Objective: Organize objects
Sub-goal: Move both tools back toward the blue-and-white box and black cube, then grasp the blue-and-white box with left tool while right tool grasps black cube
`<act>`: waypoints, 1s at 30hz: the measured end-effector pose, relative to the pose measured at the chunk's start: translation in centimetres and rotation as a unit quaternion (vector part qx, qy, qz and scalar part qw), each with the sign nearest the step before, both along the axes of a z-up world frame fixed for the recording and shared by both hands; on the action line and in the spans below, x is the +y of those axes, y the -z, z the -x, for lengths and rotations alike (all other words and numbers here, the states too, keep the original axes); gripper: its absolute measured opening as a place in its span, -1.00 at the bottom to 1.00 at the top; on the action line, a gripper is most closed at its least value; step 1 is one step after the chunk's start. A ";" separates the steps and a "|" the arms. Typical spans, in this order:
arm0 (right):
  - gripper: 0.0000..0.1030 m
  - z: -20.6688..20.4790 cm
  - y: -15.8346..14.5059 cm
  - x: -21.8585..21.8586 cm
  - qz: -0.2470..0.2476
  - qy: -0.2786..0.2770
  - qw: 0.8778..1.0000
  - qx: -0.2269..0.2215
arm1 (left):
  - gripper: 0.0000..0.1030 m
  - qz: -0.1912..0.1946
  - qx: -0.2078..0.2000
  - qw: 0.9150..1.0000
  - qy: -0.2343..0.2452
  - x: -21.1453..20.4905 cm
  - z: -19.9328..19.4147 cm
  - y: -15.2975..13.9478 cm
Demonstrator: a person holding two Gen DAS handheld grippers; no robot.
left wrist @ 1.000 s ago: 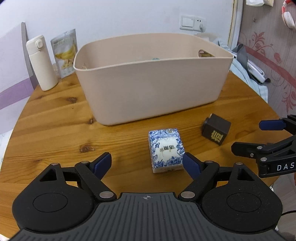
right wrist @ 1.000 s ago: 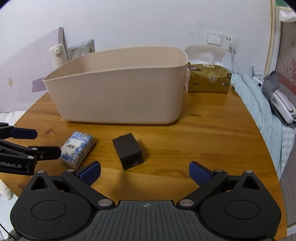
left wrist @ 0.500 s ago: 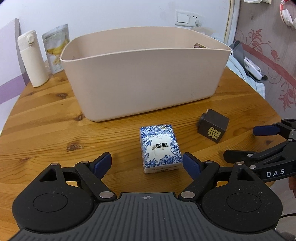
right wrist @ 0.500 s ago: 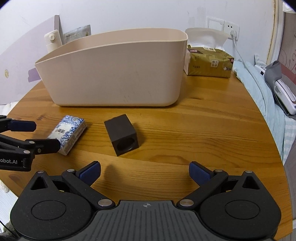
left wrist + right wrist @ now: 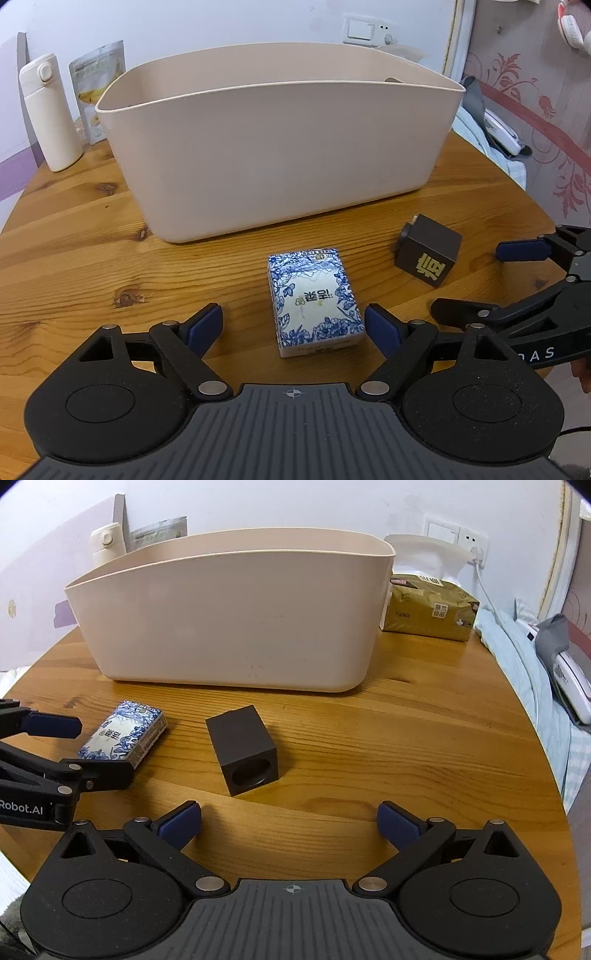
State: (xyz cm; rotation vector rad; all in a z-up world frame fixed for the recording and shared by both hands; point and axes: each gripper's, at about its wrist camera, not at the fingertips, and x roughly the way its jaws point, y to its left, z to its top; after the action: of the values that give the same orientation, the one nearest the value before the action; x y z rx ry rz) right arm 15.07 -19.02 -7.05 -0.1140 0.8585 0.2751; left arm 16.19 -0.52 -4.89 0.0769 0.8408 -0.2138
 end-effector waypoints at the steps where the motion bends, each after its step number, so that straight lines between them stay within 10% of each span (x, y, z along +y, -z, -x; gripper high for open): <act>1: 1.00 -0.1 0.0 0.1 0.002 0.000 1.000 -0.002 | 0.66 0.001 0.000 1.000 -0.001 0.0 -0.1 0.1; 30: 1.00 -3.0 0.7 1.2 -0.008 -0.004 0.999 -0.041 | 0.50 -0.009 -0.021 1.000 -0.017 0.8 -2.2 0.9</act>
State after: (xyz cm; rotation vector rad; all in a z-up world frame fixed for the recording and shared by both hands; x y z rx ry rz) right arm 18.04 -17.85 -7.77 -0.1130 0.7748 0.2823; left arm 18.39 0.30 -5.76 0.0837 0.8023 -0.1714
